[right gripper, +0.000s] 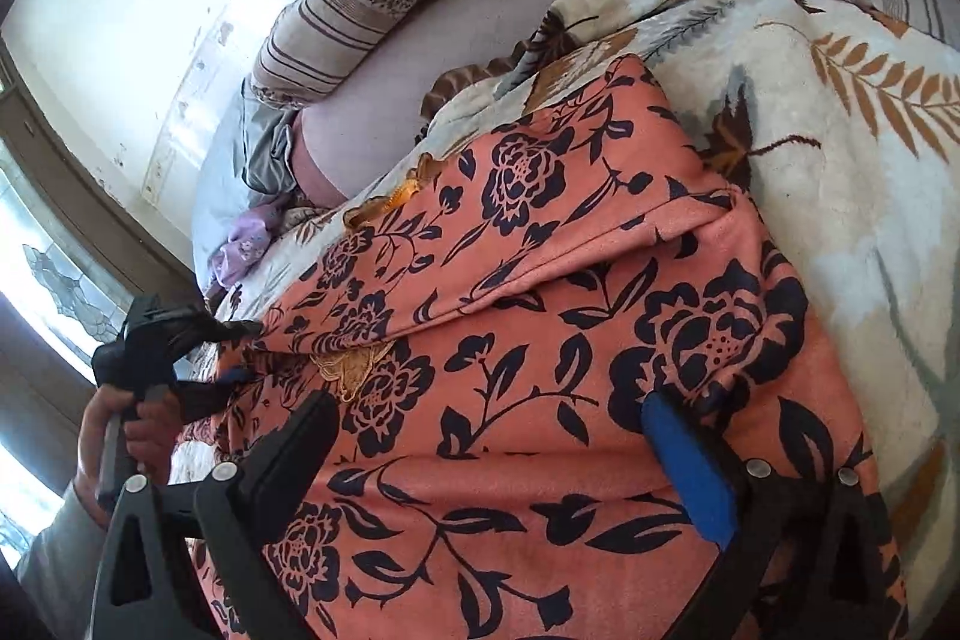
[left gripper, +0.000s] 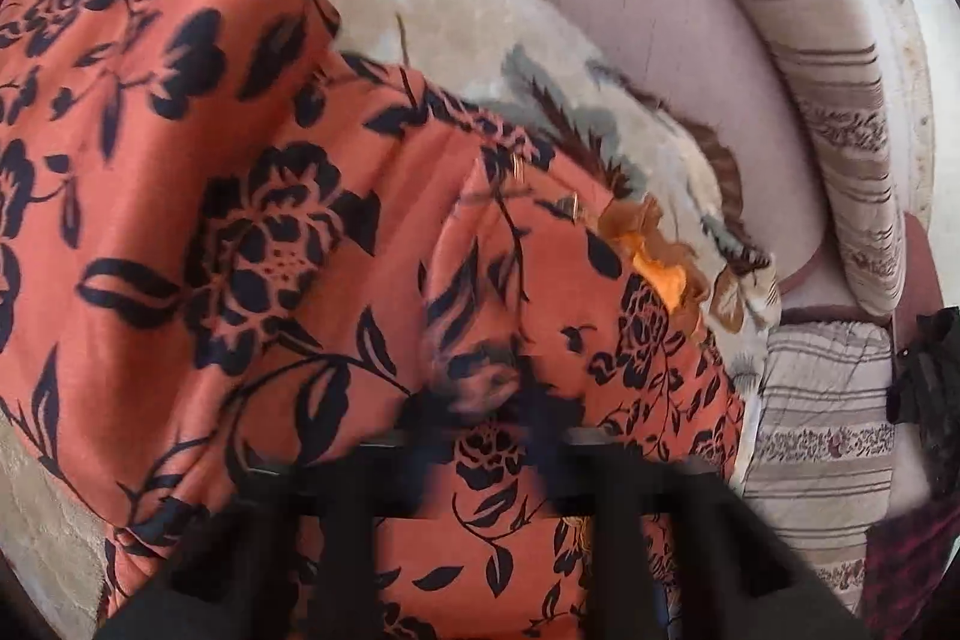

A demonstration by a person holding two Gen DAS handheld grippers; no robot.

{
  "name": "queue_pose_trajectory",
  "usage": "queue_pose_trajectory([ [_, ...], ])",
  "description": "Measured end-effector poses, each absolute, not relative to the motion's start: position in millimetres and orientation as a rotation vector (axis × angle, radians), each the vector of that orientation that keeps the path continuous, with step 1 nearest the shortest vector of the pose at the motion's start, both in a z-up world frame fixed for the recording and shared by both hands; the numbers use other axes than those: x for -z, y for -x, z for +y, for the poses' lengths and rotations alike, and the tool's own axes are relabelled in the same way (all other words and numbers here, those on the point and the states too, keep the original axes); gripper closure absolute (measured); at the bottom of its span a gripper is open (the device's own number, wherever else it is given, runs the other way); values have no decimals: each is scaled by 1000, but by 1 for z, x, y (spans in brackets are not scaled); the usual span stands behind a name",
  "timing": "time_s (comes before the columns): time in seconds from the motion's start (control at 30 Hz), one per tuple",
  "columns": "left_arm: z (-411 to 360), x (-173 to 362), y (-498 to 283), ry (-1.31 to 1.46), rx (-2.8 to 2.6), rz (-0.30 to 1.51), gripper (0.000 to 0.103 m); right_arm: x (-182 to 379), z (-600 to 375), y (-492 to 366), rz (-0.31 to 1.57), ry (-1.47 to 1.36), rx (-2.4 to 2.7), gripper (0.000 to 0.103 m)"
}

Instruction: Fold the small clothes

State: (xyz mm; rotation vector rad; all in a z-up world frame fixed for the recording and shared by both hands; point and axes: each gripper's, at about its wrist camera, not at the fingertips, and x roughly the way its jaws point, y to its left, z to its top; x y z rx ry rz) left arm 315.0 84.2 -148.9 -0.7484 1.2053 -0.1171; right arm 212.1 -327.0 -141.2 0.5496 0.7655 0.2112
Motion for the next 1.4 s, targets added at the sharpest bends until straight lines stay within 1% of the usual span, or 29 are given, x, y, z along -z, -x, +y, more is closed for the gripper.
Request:
queue_pose_trajectory([
  [0.07,75,119,-309,613,94,1122,92,140,-329,-211,764,-564,-217,1],
  [0.13,54,75,-293,338,55,983,92,140,-328,-211,766,-563,-222,1],
  [0.17,48,64,-285,230,23,944,89,140,-328,-211,768,-563,-224,1],
  [0.2,41,67,-280,137,-7,956,78,140,-328,-211,769,-566,-227,1],
  [0.23,36,85,-283,42,-27,1047,34,140,-328,-212,772,-570,-228,1],
  [0.27,32,112,-290,-41,-31,1188,11,139,-329,-213,781,-572,-228,1],
  [0.3,33,145,-294,-144,-57,1335,15,137,-329,-214,800,-576,-223,1],
  [0.33,37,155,-289,-198,-97,1335,19,133,-331,-216,831,-602,-215,1],
  [0.37,42,150,-282,-175,-79,1267,19,126,-337,-217,836,-645,-214,1],
  [0.47,52,119,-263,-162,-145,1100,19,100,-363,-216,746,-758,-197,1],
  [0.57,54,86,-245,-67,-42,940,19,87,-384,-240,735,-874,-236,0],
  [0.7,49,65,-245,44,57,845,19,99,-377,-302,853,-978,-462,1],
  [0.77,38,72,-259,77,120,871,18,117,-375,-330,962,-867,-400,1],
  [0.8,35,79,-268,82,148,905,14,128,-383,-339,1003,-780,-285,4],
  [0.83,32,96,-279,68,154,990,11,141,-403,-344,1000,-826,-223,14],
  [0.87,28,118,-291,26,124,1110,11,147,-421,-342,958,-963,-223,14],
  [0.9,30,142,-299,-43,33,1231,12,142,-432,-337,919,-1017,-182,13],
  [0.93,36,149,-299,-43,8,1241,12,125,-433,-333,912,-913,-87,8],
  [0.97,40,140,-293,-2,14,1181,12,110,-430,-331,902,-802,-53,8],
  [1.07,40,98,-274,16,-4,977,13,97,-429,-332,902,-834,-191,8],
  [1.13,35,81,-269,64,63,907,13,87,-425,-339,885,-829,-257,8],
  [1.2,27,89,-276,75,117,924,12,87,-412,-348,872,-874,-388,8],
  [1.27,18,121,-292,10,67,1027,12,96,-397,-370,897,-881,-494,7],
  [1.3,14,137,-297,-18,52,1080,12,105,-395,-379,926,-841,-452,7],
  [1.33,14,146,-298,-36,49,1082,7,121,-400,-392,976,-796,-338,8],
  [1.37,14,143,-292,-43,50,1020,7,136,-411,-401,996,-808,-263,10],
  [1.4,13,142,-289,-49,48,1019,7,140,-428,-404,940,-875,-221,10],
])
